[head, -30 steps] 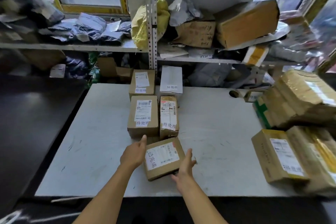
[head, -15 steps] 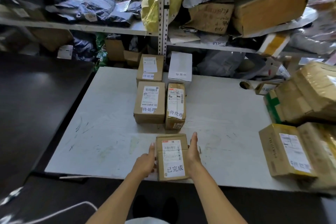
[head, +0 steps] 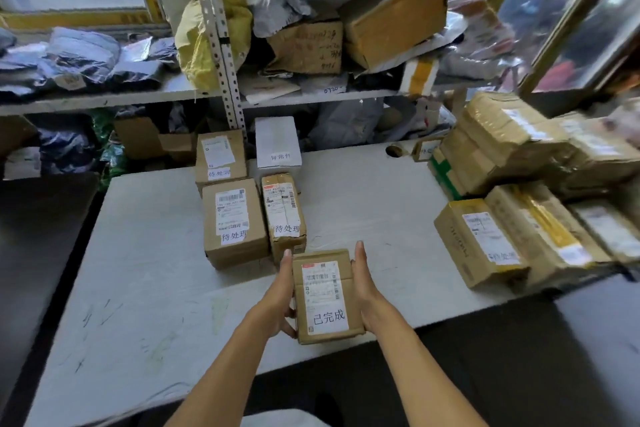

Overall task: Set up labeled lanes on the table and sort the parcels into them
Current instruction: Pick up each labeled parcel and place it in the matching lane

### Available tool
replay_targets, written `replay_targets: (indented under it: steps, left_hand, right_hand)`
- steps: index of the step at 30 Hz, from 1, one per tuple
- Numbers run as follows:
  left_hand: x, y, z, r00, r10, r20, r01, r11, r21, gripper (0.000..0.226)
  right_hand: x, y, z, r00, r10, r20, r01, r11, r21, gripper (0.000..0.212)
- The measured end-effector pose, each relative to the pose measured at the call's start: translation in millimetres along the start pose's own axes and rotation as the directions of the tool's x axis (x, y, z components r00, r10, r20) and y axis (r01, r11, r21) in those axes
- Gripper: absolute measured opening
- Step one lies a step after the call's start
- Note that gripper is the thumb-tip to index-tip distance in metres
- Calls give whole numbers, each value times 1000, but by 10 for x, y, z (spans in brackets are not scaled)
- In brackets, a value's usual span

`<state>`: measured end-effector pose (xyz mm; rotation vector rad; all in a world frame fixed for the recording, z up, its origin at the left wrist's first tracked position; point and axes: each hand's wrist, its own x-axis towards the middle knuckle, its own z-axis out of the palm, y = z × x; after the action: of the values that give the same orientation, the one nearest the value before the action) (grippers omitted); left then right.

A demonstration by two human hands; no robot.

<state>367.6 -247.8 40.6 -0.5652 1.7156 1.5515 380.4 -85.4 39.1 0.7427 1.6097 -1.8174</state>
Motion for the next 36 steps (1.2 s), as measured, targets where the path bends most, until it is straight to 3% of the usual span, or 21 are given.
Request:
replay_targets:
  steps: [2,5,9,16,20,23,25,32,36]
  left_hand:
    - [-13,166,131,996,37,81,-41,998,51,65]
    - [-25,414,337,982,83,172,-112,980,164,73]
    - [-104,697,661,942,142,305,-225,940,257,67]
    - [-528,815,1401,829,132,544,-358,872,333,52]
    - [-830,741,1854,770,106,629,-400,848,347,54]
    - [-1022,653,2219,745,92,661,-414,841,349,51]
    - [-1111,610,2485,744,85,662,-412,839,356,55]
    - [-1449,430,3677,728,120,675,-477,795,374,65]
    - [-1557,284,4317,710,131,692,-508,776,374,67]
  right_hand:
    - [-244,-101,-155,999,-32,-33,33,999,41,93]
    - [-757,-245,-273,978,-135,-161,152,983,100,61]
    - [-1233,-207,-492,907,-219,-360,301,935,188,54]
    - [-1855,180,-836,790,-249,-561,490,806,332,73]
    - [-2157,412,-1082,721,-249,-646,581,725,369,120]
    - [-2340,583,-1377,688,-247,-682,613,701,365,129]
    - [-2496,643,-1562,680,-242,-692,616,700,361,124]
    - [-3129,877,-2413,594,-169,-786,628,709,322,69]
    - [-3473,1032,-2909,592,-170,-788,635,700,327,71]
